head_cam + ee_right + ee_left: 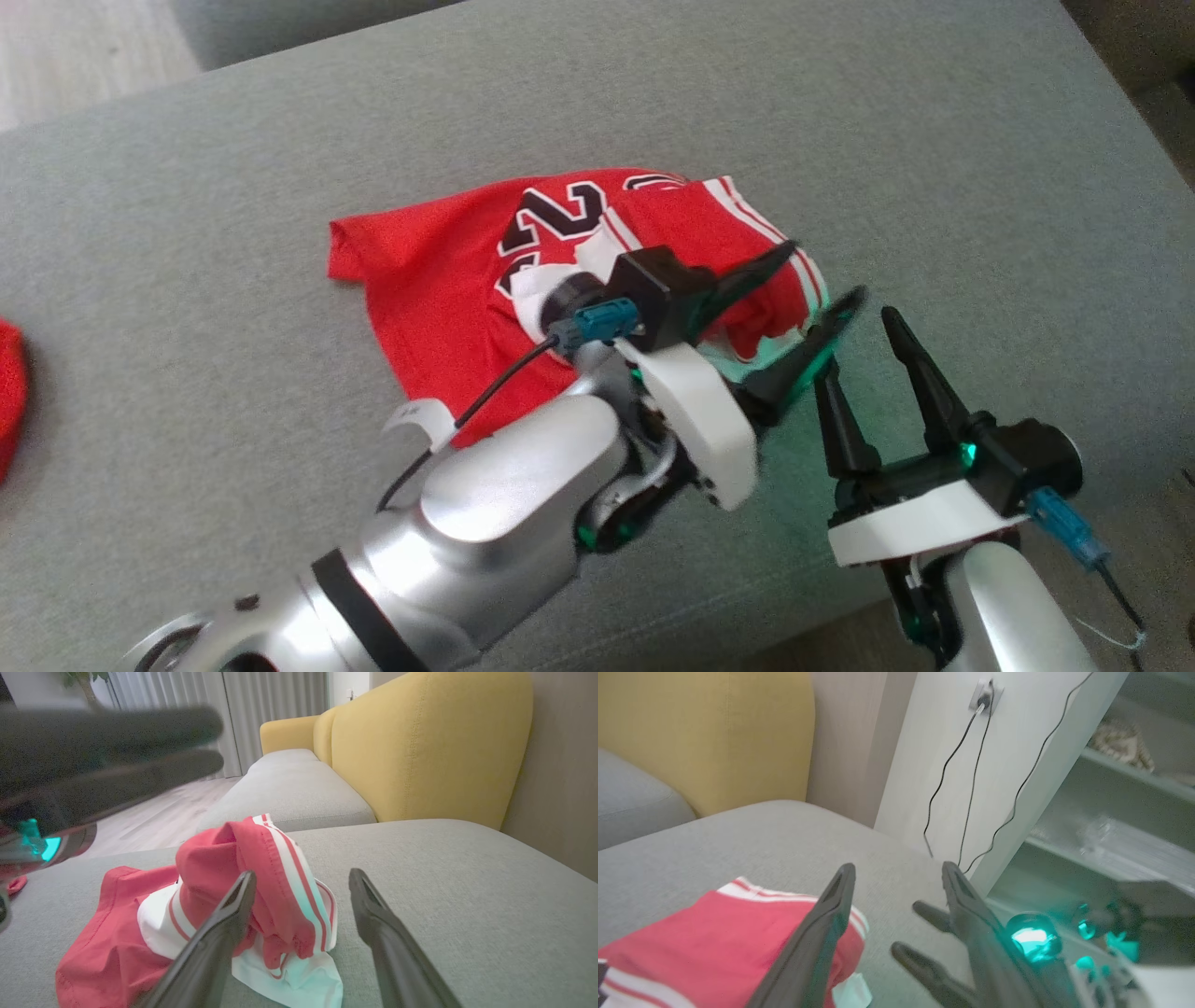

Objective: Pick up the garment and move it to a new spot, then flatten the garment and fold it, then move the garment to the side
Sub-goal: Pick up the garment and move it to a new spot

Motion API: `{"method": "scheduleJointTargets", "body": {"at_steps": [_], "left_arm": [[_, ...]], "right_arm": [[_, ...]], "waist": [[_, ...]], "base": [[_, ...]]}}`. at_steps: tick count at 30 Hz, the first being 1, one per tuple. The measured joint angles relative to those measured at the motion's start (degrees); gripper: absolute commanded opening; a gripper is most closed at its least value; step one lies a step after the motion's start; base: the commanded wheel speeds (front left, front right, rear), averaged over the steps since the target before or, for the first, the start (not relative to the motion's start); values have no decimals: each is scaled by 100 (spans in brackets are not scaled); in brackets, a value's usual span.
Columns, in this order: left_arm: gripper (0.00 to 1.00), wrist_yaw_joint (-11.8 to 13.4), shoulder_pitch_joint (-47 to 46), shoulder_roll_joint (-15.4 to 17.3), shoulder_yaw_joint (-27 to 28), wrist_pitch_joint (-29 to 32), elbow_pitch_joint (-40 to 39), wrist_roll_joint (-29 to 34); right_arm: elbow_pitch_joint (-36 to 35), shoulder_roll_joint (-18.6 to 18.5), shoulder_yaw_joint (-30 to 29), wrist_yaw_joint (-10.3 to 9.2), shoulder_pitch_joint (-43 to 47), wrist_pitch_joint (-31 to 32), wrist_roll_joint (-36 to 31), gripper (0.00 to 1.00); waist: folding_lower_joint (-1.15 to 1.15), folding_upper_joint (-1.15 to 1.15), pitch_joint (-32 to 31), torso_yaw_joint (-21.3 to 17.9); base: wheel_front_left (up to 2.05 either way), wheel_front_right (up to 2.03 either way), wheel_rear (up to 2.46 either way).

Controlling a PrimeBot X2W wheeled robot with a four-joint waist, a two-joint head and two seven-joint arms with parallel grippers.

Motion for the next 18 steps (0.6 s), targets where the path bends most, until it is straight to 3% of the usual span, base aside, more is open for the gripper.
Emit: {"method": "scheduleJointTargets", "body": {"at_steps": [4,9,10,18], "left_arm": [[100,216,-47,0,-130,-289,-439,-457],[100,680,261,69,156,-387,-580,-225],[100,680,261,69,156,-387,-580,-225],[100,1335,1873,855,1213,-387,-867,719]], "right_arm": [[13,1,-76,0,-4,0,-38,100],[-7,2,-357,0,17,0,-220,100],[-7,2,-357,0,17,0,-220,100],[-124,14,-851,0,526,0,-669,100]], "waist": [[0,0,-94,150],[0,0,-226,389],[0,0,-226,389],[0,0,-515,880]], "base": [[0,0,0],[0,0,0],[0,0,0],[0,0,0]]}}
